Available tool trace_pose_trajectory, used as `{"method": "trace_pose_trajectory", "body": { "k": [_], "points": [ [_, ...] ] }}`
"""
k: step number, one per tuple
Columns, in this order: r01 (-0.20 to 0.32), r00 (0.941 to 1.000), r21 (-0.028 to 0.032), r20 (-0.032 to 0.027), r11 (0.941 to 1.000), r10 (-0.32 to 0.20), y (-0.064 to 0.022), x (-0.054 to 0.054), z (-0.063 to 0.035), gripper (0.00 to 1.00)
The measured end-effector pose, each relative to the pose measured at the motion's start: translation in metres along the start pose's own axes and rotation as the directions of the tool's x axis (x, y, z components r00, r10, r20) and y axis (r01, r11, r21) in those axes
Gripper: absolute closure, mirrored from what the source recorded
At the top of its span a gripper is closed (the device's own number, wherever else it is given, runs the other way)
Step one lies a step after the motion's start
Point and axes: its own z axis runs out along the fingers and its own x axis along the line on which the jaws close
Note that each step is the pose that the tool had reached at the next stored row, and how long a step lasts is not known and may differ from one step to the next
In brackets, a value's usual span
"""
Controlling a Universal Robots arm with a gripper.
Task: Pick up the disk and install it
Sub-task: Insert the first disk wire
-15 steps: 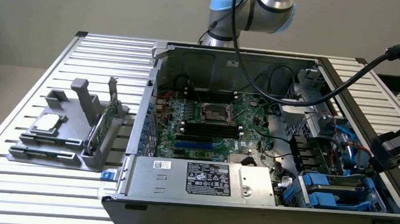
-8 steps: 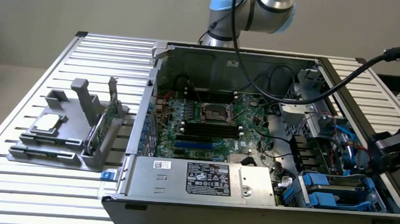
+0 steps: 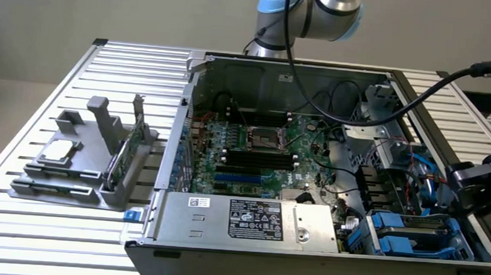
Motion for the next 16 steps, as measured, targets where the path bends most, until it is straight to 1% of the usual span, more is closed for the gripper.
{"method": "trace_pose_trajectory", "body": {
  "k": [3,5,6,8,10,16],
  "points": [
    [-0.044,0.9990,0.0004,0.0045,0.9990,0.044,-0.0002,0.0002,0.0016,0.72],
    [-0.070,0.9975,-0.0015,0.0072,0.9975,0.070,-0.0002,0.0003,0.0020,0.72],
    [-0.082,0.9966,-0.0039,0.0084,0.9966,0.082,-0.0002,0.0003,0.0021,0.72],
    [-0.104,0.9945,-0.0107,0.0105,0.9945,0.104,-0.0002,0.0004,0.0022,0.72],
    [-0.125,0.9920,-0.0215,0.0120,0.9919,0.126,-0.0002,0.0006,0.0021,0.72],
    [-0.180,0.9833,-0.0625,0.0136,0.9816,0.181,-0.0001,0.0014,0.0020,0.72]
  ]
}}
